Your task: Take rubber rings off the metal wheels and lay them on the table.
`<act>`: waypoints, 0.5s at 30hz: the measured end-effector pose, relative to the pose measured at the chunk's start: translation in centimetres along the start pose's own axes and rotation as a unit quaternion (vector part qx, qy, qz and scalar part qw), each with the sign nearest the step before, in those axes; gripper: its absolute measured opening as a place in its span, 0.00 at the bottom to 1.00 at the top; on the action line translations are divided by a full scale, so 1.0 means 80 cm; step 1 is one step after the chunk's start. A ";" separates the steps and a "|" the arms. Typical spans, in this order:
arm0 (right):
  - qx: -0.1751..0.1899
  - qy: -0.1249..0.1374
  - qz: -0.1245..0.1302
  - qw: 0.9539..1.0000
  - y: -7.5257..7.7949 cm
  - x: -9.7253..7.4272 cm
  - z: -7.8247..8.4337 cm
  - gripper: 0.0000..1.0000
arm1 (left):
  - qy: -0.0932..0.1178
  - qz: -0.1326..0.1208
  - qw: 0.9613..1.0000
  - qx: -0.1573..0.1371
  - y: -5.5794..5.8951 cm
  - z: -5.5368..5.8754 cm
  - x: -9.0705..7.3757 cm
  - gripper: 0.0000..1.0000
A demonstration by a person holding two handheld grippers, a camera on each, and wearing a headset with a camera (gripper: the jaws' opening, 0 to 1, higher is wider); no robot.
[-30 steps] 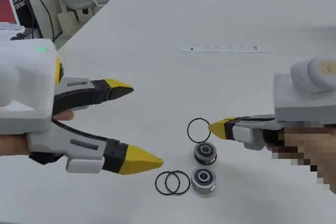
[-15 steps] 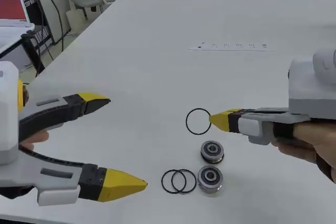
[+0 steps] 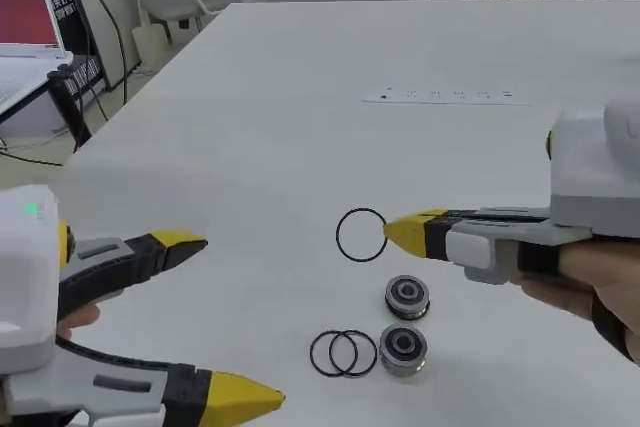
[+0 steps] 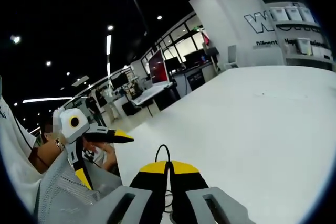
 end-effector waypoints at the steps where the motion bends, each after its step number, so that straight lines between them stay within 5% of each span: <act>1: 0.001 0.001 0.000 1.000 -0.001 0.001 -0.001 0.00 | 0.000 0.002 1.000 0.000 0.002 0.000 0.000 0.92; 8: 0.007 -0.013 0.014 1.000 -0.008 0.010 0.001 0.00 | 0.006 -0.004 1.000 0.005 0.002 -0.001 -0.001 0.89; 15: 0.043 -0.041 -0.002 0.998 -0.016 0.027 0.017 0.00 | 0.007 -0.003 1.000 0.000 0.002 0.001 -0.002 0.90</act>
Point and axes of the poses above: the centre of the closed fingertips' face, and the gripper's own axes: x roughly forward along the fingers, y roughly to its right, z roughly out of its underside, the point moved 10 cm from there along -x, roughly backward along the fingers, and after that the axes turned 15 degrees about -z, right-handed, at the moved point
